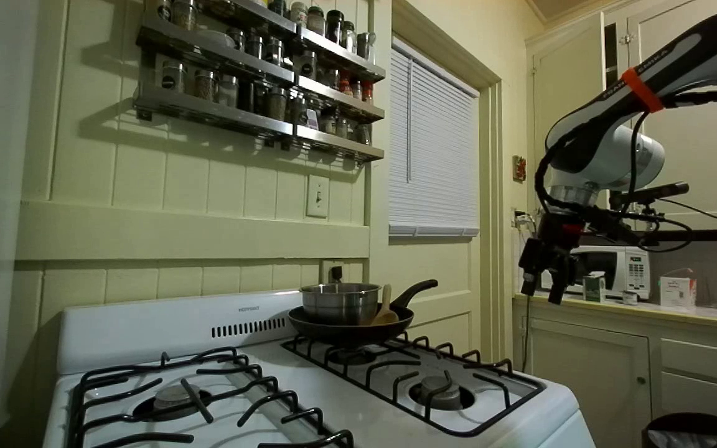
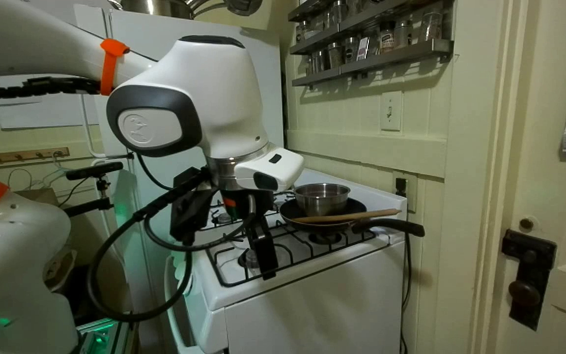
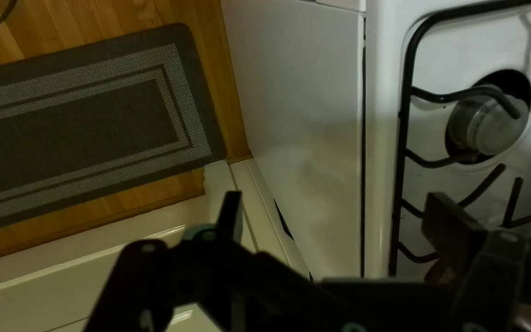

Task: Take the pink bowl out of the silver bowl

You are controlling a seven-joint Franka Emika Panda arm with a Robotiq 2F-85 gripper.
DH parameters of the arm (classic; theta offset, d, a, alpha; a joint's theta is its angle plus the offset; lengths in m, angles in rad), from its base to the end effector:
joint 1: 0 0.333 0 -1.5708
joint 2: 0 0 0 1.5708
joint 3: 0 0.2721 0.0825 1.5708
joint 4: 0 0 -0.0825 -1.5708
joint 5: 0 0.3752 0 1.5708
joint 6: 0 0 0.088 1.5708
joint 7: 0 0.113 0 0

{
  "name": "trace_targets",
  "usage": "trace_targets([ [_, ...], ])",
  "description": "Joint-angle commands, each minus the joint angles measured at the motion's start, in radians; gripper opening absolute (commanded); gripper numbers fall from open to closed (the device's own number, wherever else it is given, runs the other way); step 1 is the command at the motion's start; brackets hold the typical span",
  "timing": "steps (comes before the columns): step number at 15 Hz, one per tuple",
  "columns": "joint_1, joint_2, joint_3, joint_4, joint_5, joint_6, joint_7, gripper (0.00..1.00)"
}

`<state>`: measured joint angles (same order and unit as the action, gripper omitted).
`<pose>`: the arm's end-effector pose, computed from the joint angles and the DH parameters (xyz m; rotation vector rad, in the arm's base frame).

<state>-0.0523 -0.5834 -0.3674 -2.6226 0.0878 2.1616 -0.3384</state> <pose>0.3656 -0.1482 0.3957 -2.9006 0.1155 -0.2561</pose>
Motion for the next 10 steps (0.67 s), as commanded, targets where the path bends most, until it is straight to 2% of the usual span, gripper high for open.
trace_targets([
  [1,-0.027,0.006,0.025,0.002,0.018,-0.004,-0.014,1.00],
  [5,-0.027,0.006,0.025,0.002,0.018,-0.004,-0.014,1.00],
  [8,-0.012,0.035,0.091,-0.003,0.076,0.081,0.122,1.00],
  [10,0.010,0.051,0.175,-0.003,0.138,0.162,0.250,1.00],
])
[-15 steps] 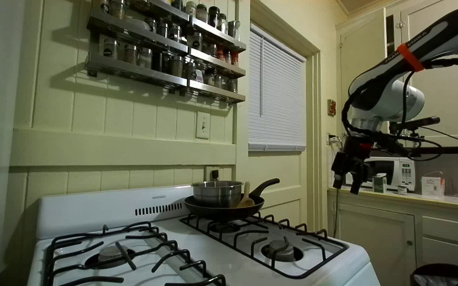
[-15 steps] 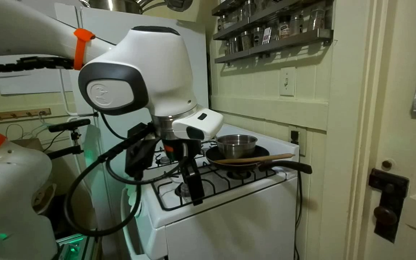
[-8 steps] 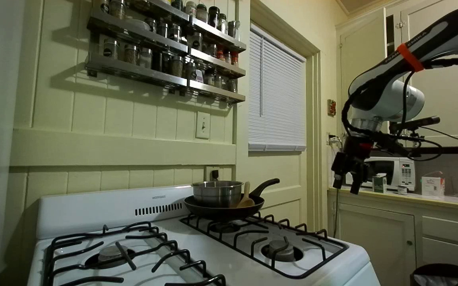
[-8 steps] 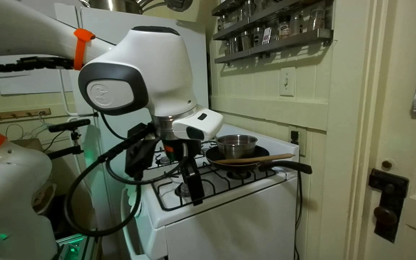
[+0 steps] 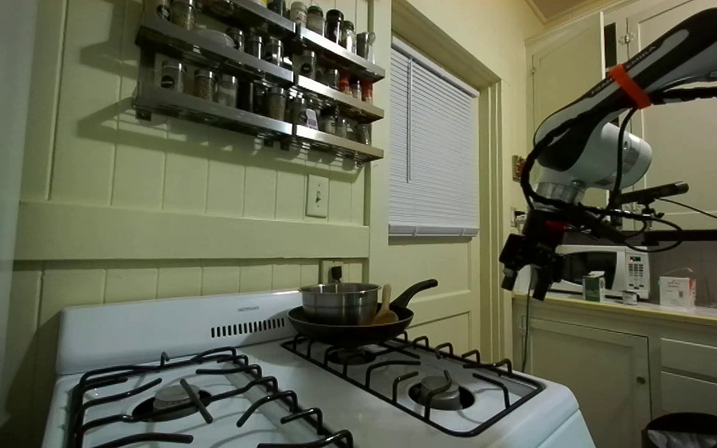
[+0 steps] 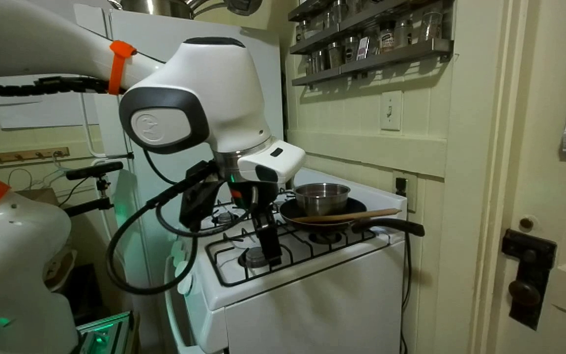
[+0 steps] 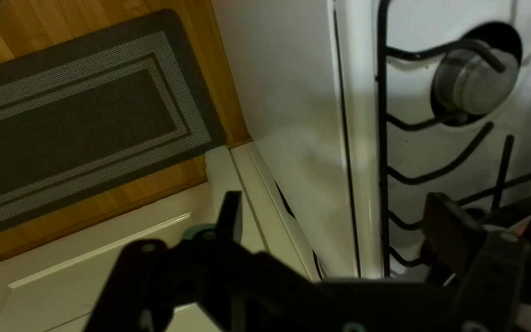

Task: Take the pink bowl out of the silver bowl

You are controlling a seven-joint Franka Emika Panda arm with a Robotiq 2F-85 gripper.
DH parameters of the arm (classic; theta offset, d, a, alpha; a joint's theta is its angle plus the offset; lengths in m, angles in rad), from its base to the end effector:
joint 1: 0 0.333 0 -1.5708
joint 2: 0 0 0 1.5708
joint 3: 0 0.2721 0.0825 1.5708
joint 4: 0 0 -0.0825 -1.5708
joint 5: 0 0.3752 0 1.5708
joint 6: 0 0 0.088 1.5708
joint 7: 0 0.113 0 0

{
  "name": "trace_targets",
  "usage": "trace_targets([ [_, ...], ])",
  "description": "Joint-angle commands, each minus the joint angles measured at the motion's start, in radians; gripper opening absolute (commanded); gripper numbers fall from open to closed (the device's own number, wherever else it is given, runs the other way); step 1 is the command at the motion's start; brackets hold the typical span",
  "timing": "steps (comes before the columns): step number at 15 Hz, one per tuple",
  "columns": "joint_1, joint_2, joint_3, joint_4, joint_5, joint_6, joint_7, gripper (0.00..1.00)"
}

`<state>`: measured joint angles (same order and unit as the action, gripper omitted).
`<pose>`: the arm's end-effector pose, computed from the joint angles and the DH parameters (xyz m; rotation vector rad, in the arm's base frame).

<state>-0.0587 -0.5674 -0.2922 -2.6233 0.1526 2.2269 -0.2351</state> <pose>0.3809 -0.1262 0.4011 -2.8812 0.2431 -0.3135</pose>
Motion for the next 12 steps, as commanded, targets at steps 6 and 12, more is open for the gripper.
trace_targets([
  [6,0.033,0.133,0.320,0.129,0.074,0.175,0.491,1.00],
  [12,0.040,0.259,0.425,0.341,0.035,0.101,0.693,1.00],
])
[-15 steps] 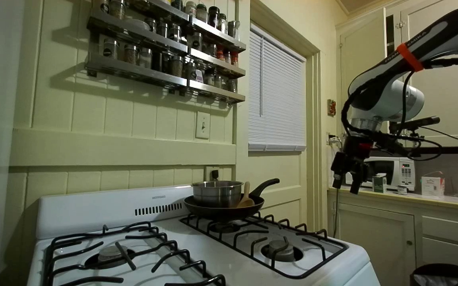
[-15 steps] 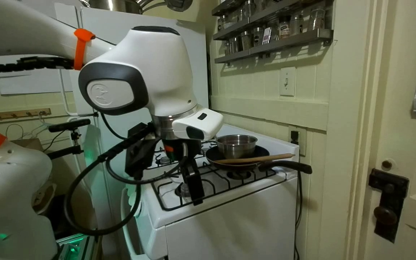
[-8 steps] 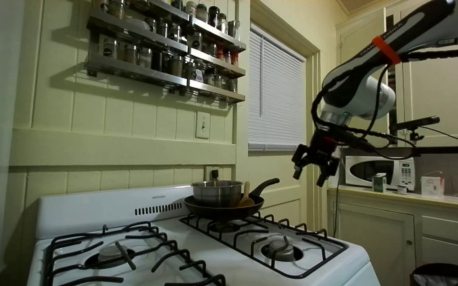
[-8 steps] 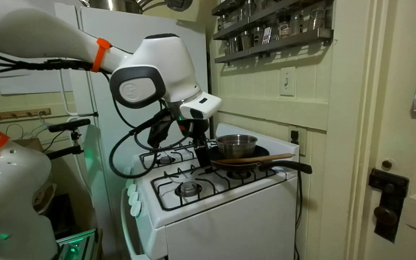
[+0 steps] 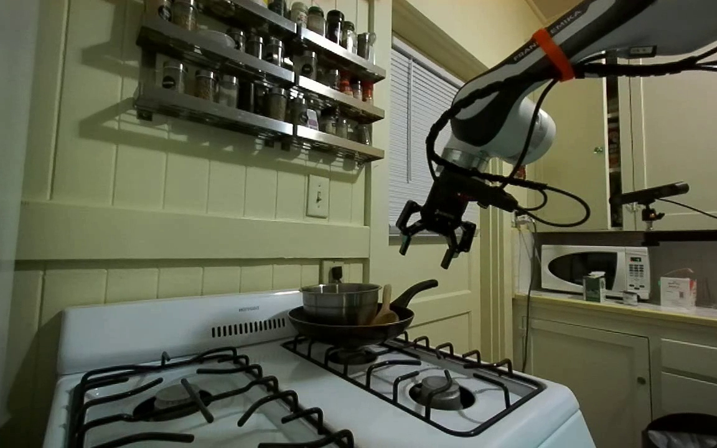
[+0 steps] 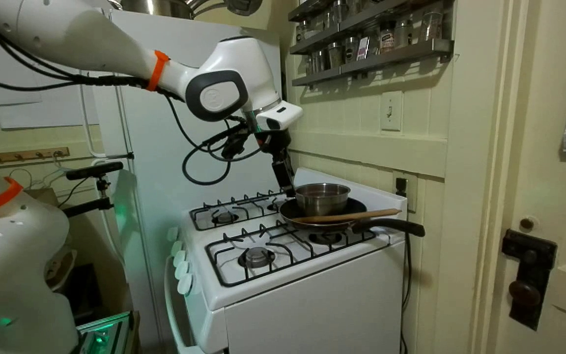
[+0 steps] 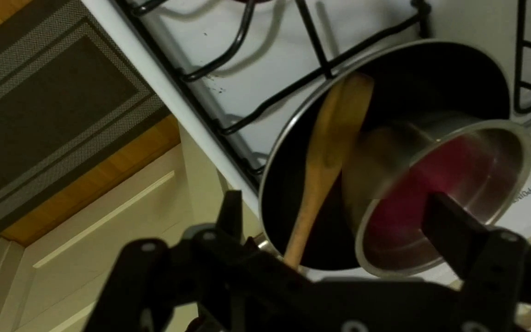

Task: Take the pink bowl out of the silver bowl

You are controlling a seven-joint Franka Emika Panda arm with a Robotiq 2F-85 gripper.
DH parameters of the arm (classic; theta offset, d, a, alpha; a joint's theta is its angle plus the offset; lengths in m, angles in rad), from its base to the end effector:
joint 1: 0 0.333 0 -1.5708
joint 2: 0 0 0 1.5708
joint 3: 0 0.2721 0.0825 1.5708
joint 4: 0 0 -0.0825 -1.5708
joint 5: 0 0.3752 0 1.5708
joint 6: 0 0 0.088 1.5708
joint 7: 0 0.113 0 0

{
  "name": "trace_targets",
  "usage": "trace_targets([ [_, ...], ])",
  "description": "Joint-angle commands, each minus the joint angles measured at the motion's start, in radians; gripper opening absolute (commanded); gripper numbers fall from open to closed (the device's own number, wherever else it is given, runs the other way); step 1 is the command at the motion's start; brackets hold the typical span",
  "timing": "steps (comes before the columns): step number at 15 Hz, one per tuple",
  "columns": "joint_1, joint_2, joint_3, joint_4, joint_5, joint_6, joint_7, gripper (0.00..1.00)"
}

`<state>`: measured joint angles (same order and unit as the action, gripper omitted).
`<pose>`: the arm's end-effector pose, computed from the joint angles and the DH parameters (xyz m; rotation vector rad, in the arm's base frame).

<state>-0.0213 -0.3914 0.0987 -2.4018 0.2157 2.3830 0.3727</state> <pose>0.4689 0.0405 0.4570 -2.8207 0.6079 -0.4852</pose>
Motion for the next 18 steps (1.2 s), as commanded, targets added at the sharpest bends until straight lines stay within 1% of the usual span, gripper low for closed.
trace_targets([
  [1,0.002,0.109,0.047,0.155,-0.042,-0.060,0.107,1.00],
  [4,0.017,0.184,0.059,0.252,-0.051,-0.087,0.128,1.00],
  [7,0.038,0.252,0.047,0.314,-0.031,-0.100,0.098,1.00],
  [11,0.043,0.323,0.032,0.348,-0.059,-0.089,0.080,1.00],
  [13,0.052,0.353,0.019,0.350,-0.016,-0.064,0.021,1.00],
  [14,0.055,0.364,0.015,0.344,-0.009,-0.041,-0.009,1.00],
  [18,0.065,0.395,0.010,0.328,0.009,-0.009,-0.120,1.00],
])
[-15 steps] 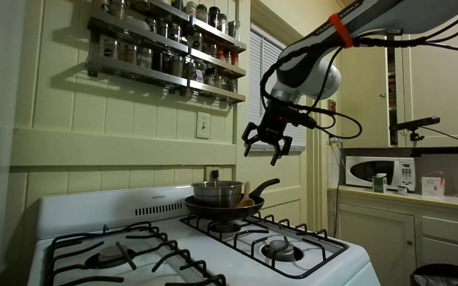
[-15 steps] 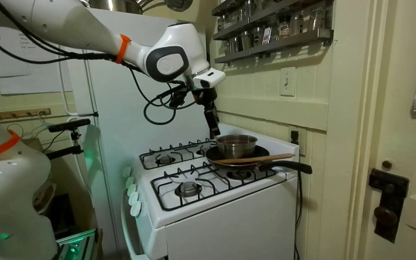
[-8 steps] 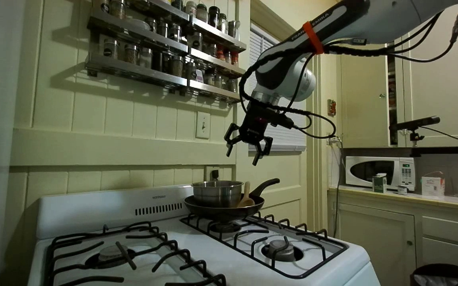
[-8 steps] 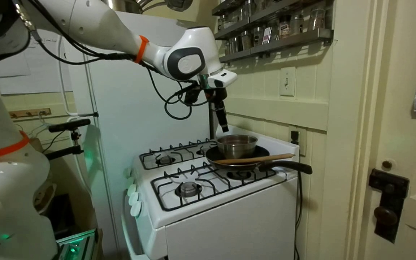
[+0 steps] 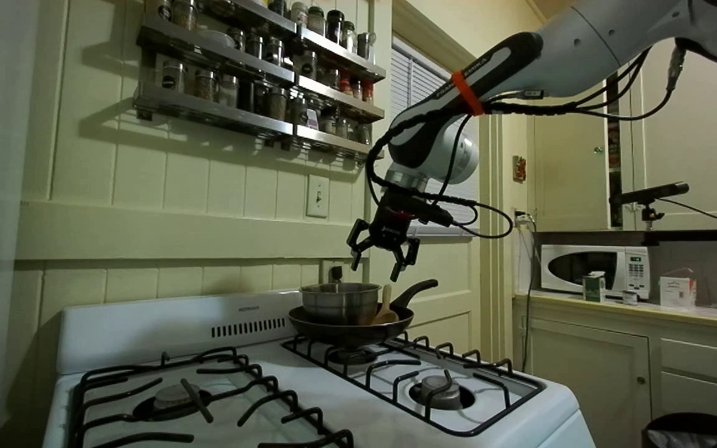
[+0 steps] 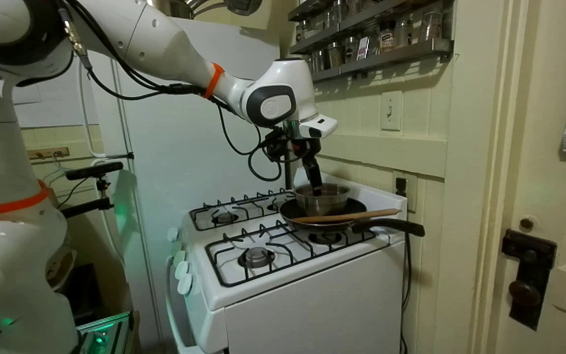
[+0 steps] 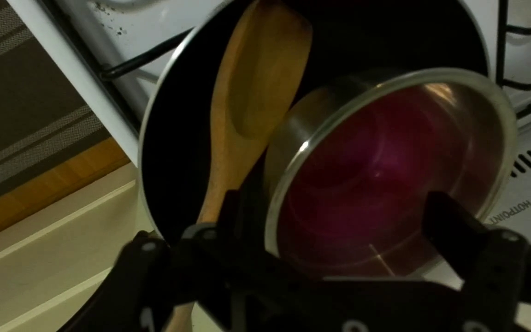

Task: Take the pink bowl out of the silver bowl

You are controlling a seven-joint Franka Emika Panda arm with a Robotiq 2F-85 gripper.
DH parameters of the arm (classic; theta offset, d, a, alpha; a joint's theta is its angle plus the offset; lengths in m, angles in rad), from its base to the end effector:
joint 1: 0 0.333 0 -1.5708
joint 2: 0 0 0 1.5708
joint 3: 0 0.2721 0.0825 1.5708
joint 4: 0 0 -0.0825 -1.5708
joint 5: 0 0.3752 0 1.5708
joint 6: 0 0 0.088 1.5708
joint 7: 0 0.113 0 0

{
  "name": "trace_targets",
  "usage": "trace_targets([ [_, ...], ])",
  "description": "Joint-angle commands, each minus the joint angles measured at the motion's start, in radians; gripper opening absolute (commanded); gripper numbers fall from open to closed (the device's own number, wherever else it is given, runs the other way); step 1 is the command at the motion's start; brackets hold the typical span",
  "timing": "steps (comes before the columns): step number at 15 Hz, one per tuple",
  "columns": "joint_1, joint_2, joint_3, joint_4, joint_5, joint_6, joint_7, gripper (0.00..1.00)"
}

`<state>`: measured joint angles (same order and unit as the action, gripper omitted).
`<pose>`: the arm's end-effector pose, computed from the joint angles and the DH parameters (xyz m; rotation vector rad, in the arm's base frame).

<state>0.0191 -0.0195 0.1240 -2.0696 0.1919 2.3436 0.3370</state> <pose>0.5589 0.0845 0.4243 -2.8667 0.4442 -0.3623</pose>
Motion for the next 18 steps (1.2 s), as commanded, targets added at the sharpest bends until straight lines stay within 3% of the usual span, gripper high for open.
trace_targets([
  [1,0.028,0.026,-0.013,-0.005,0.038,0.032,-0.110,1.00],
  [5,0.042,0.023,-0.011,-0.001,-0.005,0.036,-0.137,1.00],
  [10,0.050,0.022,-0.012,0.014,-0.203,0.100,-0.149,1.00],
  [11,0.049,0.023,-0.014,0.016,-0.142,0.067,-0.136,1.00],
  [16,0.051,0.023,-0.014,0.019,-0.182,0.084,-0.146,1.00],
  [18,0.055,0.037,-0.009,0.051,-0.102,0.052,-0.251,1.00],
])
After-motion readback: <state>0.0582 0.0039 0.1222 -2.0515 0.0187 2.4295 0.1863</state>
